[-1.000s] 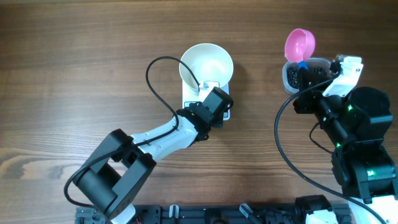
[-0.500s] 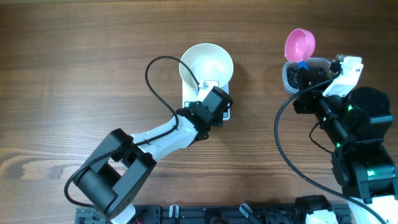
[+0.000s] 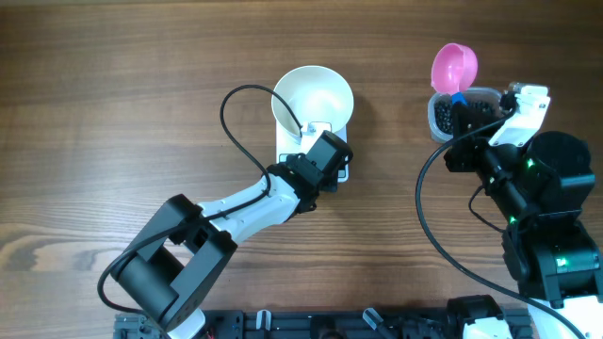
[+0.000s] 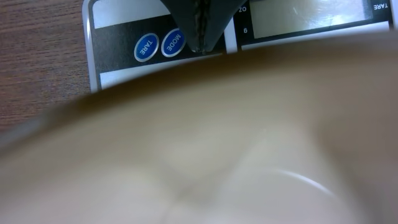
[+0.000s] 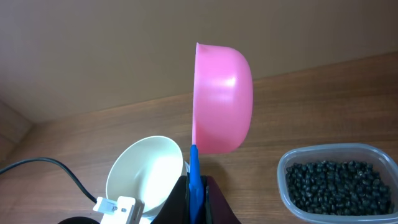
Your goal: Scoop item into bowl and weigh 150g on scale
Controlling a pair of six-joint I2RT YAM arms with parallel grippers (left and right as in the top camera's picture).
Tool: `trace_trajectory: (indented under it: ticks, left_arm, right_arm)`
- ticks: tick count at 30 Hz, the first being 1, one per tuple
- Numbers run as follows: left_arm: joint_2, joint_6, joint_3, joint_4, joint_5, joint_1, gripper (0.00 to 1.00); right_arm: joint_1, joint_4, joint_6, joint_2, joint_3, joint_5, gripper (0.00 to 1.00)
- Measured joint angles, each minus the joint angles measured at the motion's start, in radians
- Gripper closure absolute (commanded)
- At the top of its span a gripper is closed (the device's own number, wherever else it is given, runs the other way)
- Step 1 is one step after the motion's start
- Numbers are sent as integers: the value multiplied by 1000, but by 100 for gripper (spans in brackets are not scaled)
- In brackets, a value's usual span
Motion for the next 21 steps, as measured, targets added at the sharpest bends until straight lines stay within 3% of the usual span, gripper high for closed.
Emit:
trace_trajectory:
  ticks: [21]
  left_arm:
    - [6,0,0,6,-8,0,96]
  right_arm:
    - [0,0,0,0,0,0,96]
